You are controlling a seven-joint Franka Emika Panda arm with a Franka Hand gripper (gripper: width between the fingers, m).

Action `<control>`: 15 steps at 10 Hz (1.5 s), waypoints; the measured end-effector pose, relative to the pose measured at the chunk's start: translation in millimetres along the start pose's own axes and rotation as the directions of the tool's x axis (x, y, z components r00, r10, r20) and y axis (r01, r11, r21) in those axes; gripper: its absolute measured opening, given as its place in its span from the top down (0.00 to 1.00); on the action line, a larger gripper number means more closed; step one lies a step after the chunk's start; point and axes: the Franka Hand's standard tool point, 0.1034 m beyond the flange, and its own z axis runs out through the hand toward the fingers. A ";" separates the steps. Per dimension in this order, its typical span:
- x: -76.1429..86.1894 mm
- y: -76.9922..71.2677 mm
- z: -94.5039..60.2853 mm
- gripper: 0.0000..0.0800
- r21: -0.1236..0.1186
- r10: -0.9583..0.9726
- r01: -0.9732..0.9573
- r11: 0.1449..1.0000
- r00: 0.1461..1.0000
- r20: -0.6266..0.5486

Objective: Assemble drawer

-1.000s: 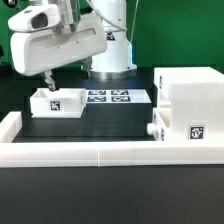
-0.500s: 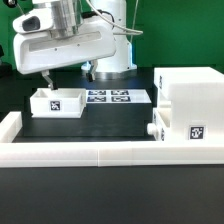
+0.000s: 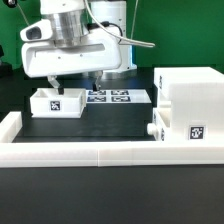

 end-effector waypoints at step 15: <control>-10.0 5.4 31.7 0.19 -0.030 -0.151 0.150 0.988 0.988 -0.018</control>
Offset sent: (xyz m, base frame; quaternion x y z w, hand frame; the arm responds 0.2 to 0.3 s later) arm -0.0064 -0.0035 -0.0194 -0.0816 0.0165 -0.0463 0.9955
